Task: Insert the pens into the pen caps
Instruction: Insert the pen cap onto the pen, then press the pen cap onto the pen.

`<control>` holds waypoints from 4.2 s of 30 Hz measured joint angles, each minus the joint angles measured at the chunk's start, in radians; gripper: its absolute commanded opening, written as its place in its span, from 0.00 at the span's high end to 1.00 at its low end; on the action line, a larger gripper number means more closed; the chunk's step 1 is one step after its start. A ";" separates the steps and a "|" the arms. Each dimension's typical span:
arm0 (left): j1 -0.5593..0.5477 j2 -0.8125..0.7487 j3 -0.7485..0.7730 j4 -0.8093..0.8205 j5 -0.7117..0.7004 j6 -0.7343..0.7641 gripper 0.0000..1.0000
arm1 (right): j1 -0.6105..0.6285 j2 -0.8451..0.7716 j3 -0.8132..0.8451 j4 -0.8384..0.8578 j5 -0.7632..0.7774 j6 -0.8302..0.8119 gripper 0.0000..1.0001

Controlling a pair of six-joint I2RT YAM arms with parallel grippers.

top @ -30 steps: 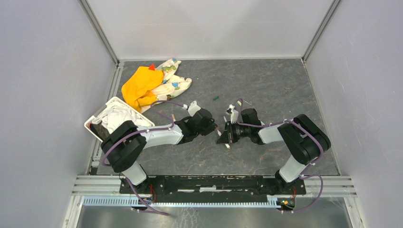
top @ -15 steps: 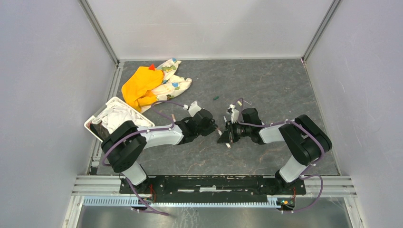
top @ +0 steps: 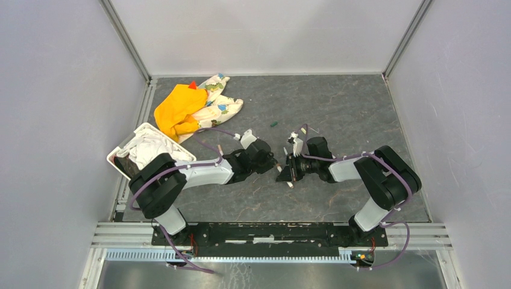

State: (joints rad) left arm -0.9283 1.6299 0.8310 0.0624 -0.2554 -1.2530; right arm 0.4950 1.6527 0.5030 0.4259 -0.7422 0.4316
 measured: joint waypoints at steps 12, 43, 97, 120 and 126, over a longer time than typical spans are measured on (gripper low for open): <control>-0.021 -0.085 -0.020 -0.022 -0.024 0.000 0.85 | -0.006 -0.053 0.000 -0.014 -0.066 -0.103 1.00; -0.151 -0.714 -0.232 0.361 0.164 0.628 0.06 | -0.198 -0.591 0.074 -0.117 -0.393 -0.444 1.00; -0.063 -0.358 -0.068 0.746 0.415 0.742 0.98 | -0.205 -0.670 0.113 0.013 -0.521 -0.069 1.00; -0.043 -0.270 -0.115 0.938 0.488 0.726 0.98 | -0.205 -0.602 0.153 0.015 -0.567 -0.007 1.00; -0.080 -0.227 -0.218 1.091 0.306 0.558 0.98 | -0.200 -0.578 0.215 -0.270 -0.533 -0.216 1.00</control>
State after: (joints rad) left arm -1.0088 1.4029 0.6132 1.1538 0.0502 -0.6945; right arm 0.2955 1.0748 0.7181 0.1562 -1.2751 0.2153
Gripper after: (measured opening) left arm 0.089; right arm 0.182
